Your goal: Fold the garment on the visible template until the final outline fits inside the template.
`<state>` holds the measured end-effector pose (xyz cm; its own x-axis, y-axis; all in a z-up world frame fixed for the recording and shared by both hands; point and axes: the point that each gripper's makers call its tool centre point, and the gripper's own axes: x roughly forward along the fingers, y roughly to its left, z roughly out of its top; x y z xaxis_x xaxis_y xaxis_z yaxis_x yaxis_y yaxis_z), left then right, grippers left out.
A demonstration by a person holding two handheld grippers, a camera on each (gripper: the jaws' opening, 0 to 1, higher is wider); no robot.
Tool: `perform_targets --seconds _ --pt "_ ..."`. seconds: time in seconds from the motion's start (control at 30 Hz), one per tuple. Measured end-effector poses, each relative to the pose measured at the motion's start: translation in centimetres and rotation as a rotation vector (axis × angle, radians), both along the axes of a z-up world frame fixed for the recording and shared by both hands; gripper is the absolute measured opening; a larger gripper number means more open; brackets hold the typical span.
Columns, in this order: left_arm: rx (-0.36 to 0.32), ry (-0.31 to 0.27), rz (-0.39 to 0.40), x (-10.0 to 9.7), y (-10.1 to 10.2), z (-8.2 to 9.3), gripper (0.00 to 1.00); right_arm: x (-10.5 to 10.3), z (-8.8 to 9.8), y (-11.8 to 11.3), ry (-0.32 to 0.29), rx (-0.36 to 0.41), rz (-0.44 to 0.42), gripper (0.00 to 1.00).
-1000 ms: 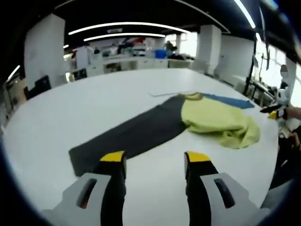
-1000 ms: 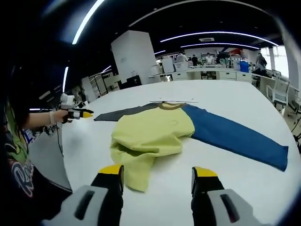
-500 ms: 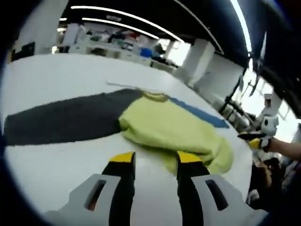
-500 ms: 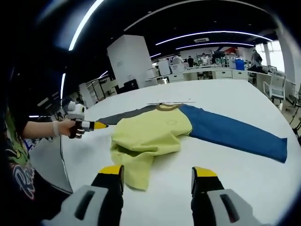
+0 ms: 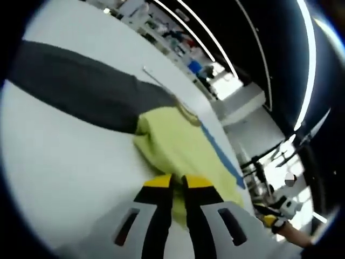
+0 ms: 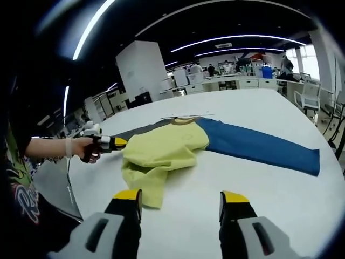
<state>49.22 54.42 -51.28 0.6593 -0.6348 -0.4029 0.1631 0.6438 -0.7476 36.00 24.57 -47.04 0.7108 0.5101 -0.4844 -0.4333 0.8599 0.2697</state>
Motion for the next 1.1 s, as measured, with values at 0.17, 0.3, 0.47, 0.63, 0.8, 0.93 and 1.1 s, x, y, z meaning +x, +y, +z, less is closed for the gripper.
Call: perform_targets --seconds 0.17,0.3,0.47,0.63,0.8,0.93,1.1 --pt "-0.05 0.04 0.011 0.0 -0.3 0.2 0.0 0.1 -0.1 0.1 0.001 0.004 -0.002 0.57" --pt "-0.087 0.04 0.015 0.1 -0.4 1.2 0.0 0.3 -0.2 0.2 -0.002 0.008 0.0 0.57" --pt "-0.095 0.016 -0.016 1.2 -1.1 3.3 0.0 0.4 -0.2 0.3 -0.005 0.011 0.002 0.57" --pt "-0.081 0.018 -0.059 2.6 -2.2 4.3 0.0 0.5 -0.1 0.2 -0.008 0.017 0.0 0.57" --pt "-0.045 0.0 -0.106 3.8 -3.6 5.7 0.0 0.3 -0.3 -0.1 -0.003 0.015 -0.007 0.57" --pt "-0.026 -0.016 -0.139 5.2 -4.5 6.5 0.0 0.0 -0.4 -0.6 0.0 0.021 -0.021 0.57" --pt "-0.012 -0.033 -0.146 6.9 -5.2 7.0 0.0 -0.3 -0.5 -0.8 0.005 0.018 -0.03 0.57"
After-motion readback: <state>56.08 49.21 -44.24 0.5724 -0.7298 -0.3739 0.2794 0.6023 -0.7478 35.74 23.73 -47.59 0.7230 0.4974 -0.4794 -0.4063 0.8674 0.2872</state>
